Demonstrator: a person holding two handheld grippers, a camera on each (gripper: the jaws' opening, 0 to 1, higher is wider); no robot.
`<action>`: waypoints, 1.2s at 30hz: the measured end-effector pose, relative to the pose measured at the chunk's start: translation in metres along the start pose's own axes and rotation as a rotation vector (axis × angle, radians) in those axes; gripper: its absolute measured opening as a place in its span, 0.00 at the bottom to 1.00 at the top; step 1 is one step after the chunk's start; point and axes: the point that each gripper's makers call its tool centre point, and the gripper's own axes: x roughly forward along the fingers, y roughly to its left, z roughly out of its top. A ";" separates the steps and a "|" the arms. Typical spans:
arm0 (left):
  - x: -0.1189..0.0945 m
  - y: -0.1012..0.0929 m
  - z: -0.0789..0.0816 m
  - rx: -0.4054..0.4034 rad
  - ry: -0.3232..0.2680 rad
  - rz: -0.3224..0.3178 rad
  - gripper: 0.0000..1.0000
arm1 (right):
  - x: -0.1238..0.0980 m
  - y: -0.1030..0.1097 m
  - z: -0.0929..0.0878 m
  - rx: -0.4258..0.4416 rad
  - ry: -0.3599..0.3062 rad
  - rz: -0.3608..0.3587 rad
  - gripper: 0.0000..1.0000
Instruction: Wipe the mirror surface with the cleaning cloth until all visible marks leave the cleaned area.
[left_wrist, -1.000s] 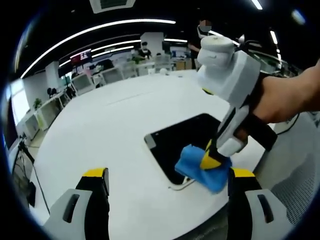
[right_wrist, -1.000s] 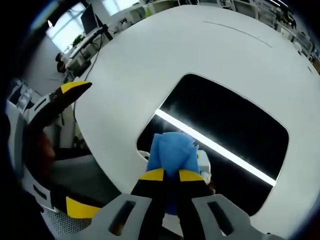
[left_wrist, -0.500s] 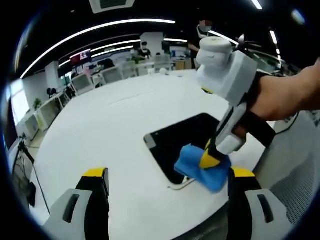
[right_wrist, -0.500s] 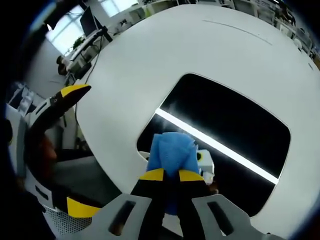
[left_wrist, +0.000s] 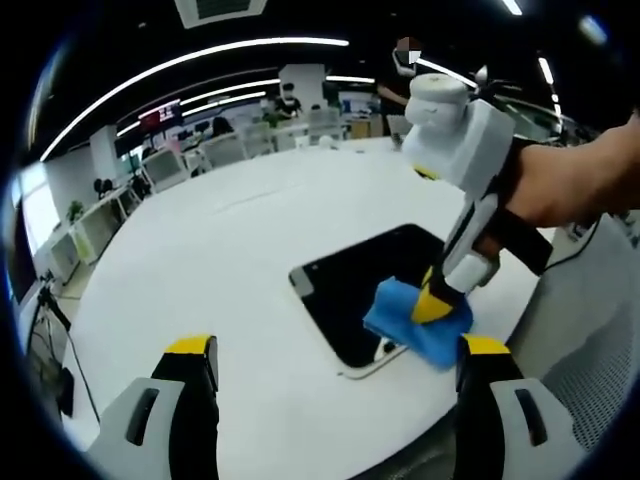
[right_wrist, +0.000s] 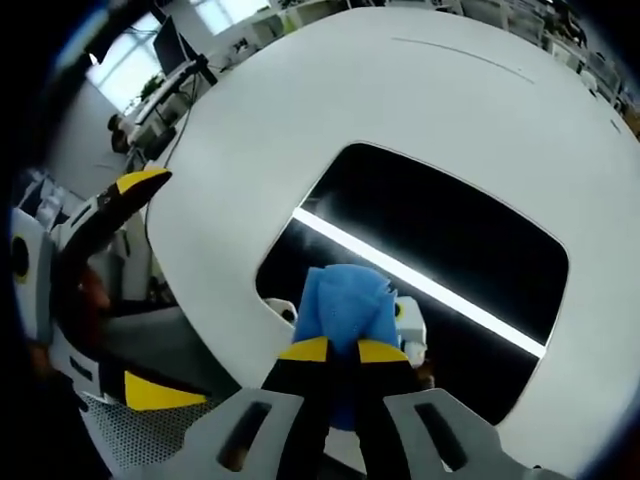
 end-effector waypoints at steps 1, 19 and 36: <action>0.000 0.000 0.000 -0.002 0.002 0.001 0.99 | 0.000 -0.001 0.000 0.000 0.000 -0.002 0.03; -0.002 -0.004 0.000 0.000 0.007 -0.014 0.99 | -0.007 -0.015 -0.009 -0.001 0.026 -0.022 0.03; -0.001 -0.003 0.003 -0.006 -0.008 -0.013 0.99 | -0.004 -0.027 0.006 0.017 0.014 -0.060 0.02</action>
